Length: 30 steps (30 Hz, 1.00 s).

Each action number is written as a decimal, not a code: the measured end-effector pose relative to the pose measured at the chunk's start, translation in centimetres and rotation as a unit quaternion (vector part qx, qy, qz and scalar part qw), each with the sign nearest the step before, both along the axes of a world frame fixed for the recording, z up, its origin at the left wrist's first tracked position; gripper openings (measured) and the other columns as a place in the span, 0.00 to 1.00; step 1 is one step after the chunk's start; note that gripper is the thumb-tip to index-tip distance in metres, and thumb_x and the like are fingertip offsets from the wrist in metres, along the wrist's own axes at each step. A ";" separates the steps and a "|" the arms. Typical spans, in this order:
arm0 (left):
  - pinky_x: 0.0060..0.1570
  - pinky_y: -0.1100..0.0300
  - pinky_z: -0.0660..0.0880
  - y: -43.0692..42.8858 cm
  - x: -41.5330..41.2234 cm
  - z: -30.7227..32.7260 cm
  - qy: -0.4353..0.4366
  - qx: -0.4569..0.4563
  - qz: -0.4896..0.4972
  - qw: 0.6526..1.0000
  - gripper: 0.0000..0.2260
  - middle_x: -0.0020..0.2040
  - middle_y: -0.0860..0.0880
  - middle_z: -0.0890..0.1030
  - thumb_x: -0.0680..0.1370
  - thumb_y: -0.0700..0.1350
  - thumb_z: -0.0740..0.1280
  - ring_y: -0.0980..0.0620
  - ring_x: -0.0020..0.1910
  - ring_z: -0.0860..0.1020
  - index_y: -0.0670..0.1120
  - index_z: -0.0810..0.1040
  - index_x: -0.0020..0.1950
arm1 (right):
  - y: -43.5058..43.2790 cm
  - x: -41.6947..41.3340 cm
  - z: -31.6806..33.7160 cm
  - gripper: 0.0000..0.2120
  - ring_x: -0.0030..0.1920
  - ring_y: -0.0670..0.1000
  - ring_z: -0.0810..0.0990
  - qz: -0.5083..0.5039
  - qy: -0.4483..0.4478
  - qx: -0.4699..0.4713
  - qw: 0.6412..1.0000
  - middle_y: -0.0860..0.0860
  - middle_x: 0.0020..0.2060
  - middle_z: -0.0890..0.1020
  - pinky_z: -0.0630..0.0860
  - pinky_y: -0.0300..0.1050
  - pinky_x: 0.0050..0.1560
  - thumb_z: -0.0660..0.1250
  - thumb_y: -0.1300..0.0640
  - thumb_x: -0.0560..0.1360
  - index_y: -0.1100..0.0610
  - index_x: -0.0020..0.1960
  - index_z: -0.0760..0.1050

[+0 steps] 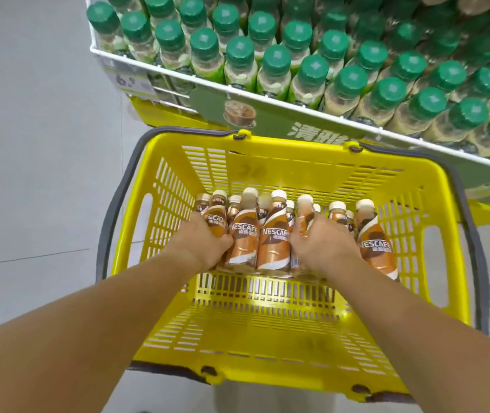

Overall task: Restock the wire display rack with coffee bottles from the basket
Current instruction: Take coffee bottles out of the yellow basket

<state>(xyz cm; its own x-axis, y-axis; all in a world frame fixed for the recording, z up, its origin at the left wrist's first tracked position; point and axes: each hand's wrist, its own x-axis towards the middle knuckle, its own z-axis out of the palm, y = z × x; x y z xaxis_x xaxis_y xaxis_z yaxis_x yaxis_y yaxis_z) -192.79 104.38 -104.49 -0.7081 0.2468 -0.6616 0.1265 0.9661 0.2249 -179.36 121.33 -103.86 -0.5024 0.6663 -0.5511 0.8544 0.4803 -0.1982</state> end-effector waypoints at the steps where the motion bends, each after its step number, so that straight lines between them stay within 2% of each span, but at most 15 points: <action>1: 0.43 0.57 0.74 0.2 -0.2 -0.2 -0.011 0.013 0.025 1.000 0.25 0.57 0.40 0.80 0.73 0.59 0.72 0.42 0.50 0.80 0.41 0.75 0.60 | 0.3 -0.3 -0.2 0.18 0.56 0.62 0.78 -0.003 -0.013 -0.001 1.000 0.57 0.51 0.81 0.74 0.51 0.50 0.63 0.40 0.77 0.56 0.52 0.74; 2: 0.37 0.58 0.73 0.3 -0.3 -0.3 -0.025 0.028 0.046 0.998 0.21 0.53 0.41 0.81 0.73 0.58 0.73 0.46 0.43 0.79 0.42 0.78 0.53 | 0.6 -0.7 -0.4 0.17 0.54 0.61 0.80 -0.011 -0.027 -0.006 1.000 0.56 0.48 0.81 0.74 0.49 0.47 0.65 0.40 0.76 0.55 0.47 0.74; 3: 0.35 0.58 0.74 0.4 -0.5 -0.4 -0.040 0.043 0.070 0.996 0.19 0.49 0.42 0.82 0.72 0.57 0.74 0.46 0.40 0.79 0.42 0.79 0.49 | 0.8 -0.9 -0.5 0.17 0.53 0.60 0.80 -0.023 -0.037 -0.013 0.999 0.56 0.47 0.81 0.74 0.48 0.45 0.66 0.41 0.75 0.55 0.44 0.74; 6: 0.48 0.48 0.83 0.2 -0.8 -0.3 -0.098 0.102 0.161 0.977 0.15 0.47 0.41 0.84 0.71 0.51 0.76 0.40 0.46 0.84 0.41 0.82 0.49 | 0.7 -1.3 -0.2 0.19 0.52 0.60 0.81 -0.060 -0.031 -0.012 0.998 0.55 0.42 0.79 0.71 0.46 0.43 0.70 0.42 0.73 0.56 0.38 0.71; 7: 0.48 0.47 0.83 -0.1 -0.7 0.0 -0.110 0.117 0.176 0.971 0.12 0.47 0.41 0.85 0.72 0.49 0.76 0.40 0.46 0.84 0.41 0.82 0.48 | 0.4 -1.2 0.0 0.19 0.53 0.61 0.80 -0.065 -0.022 -0.003 0.998 0.55 0.41 0.78 0.70 0.46 0.43 0.71 0.42 0.72 0.56 0.38 0.70; 9: 0.42 0.53 0.81 -0.7 -0.5 0.8 -0.114 0.131 0.179 0.968 0.09 0.45 0.43 0.86 0.73 0.48 0.75 0.44 0.43 0.84 0.43 0.83 0.46 | -0.5 -0.8 0.8 0.17 0.54 0.61 0.80 -0.055 0.001 0.012 0.998 0.56 0.45 0.80 0.72 0.47 0.45 0.71 0.44 0.72 0.57 0.45 0.73; 12: 0.35 0.58 0.75 -1.6 -0.2 3.2 -0.095 0.146 0.170 0.970 0.11 0.41 0.47 0.84 0.74 0.53 0.75 0.49 0.40 0.82 0.45 0.83 0.44 | -1.4 -0.3 2.6 0.16 0.53 0.61 0.79 -0.051 0.062 -0.014 0.997 0.57 0.52 0.79 0.75 0.49 0.48 0.70 0.49 0.74 0.59 0.55 0.74; 15: 0.30 0.60 0.71 -2.1 0.0 6.9 -0.099 0.183 0.151 0.966 0.11 0.41 0.49 0.83 0.75 0.53 0.75 0.51 0.38 0.80 0.47 0.80 0.49 | -1.8 0.0 5.9 0.18 0.54 0.60 0.76 -0.050 0.137 -0.017 0.989 0.57 0.54 0.75 0.70 0.48 0.48 0.71 0.53 0.73 0.60 0.58 0.72; 18: 0.26 0.68 0.72 -2.0 0.3 11.8 -0.117 0.233 0.130 0.957 0.11 0.44 0.50 0.84 0.75 0.51 0.75 0.54 0.38 0.82 0.49 0.80 0.54 | -2.1 0.3 10.6 0.17 0.52 0.57 0.75 -0.036 0.187 0.007 0.982 0.54 0.54 0.71 0.73 0.50 0.51 0.72 0.53 0.72 0.57 0.58 0.74; 22: 0.32 0.66 0.77 -1.6 0.7 19.4 -0.113 0.283 0.120 0.945 0.13 0.44 0.50 0.85 0.73 0.47 0.77 0.58 0.37 0.84 0.49 0.80 0.55 | -1.9 0.9 18.3 0.14 0.47 0.52 0.73 -0.048 0.249 0.009 0.967 0.50 0.49 0.72 0.70 0.46 0.45 0.74 0.55 0.69 0.52 0.52 0.75; 24: 0.42 0.55 0.83 -1.4 0.8 23.7 -0.111 0.300 0.107 0.941 0.13 0.44 0.49 0.86 0.71 0.45 0.78 0.52 0.42 0.85 0.49 0.81 0.54 | -1.6 1.3 22.7 0.14 0.45 0.50 0.74 -0.052 0.268 0.007 0.962 0.48 0.45 0.76 0.69 0.45 0.42 0.74 0.55 0.68 0.49 0.50 0.74; 26: 0.49 0.48 0.83 -1.1 0.7 28.2 -0.108 0.320 0.089 0.937 0.14 0.45 0.49 0.86 0.70 0.44 0.78 0.49 0.44 0.86 0.49 0.83 0.54 | -1.4 1.6 27.4 0.13 0.42 0.49 0.77 -0.065 0.273 0.007 0.960 0.46 0.41 0.79 0.70 0.45 0.39 0.73 0.55 0.68 0.47 0.48 0.73; 30: 0.48 0.49 0.82 0.0 -0.1 38.0 -0.086 0.365 0.059 0.925 0.16 0.44 0.48 0.87 0.66 0.45 0.78 0.48 0.43 0.85 0.49 0.83 0.52 | -0.4 1.9 37.7 0.08 0.39 0.51 0.77 -0.076 0.304 0.039 0.949 0.47 0.37 0.79 0.70 0.46 0.37 0.71 0.55 0.69 0.50 0.45 0.74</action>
<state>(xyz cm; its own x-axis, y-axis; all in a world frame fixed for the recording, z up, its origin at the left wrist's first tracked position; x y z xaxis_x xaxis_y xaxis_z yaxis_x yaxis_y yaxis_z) -192.87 104.40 -66.45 -0.6582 0.6006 -0.4539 -0.0680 0.5531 0.8303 -177.50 120.90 -66.17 -0.6065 0.7834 -0.1362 0.6545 0.3947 -0.6448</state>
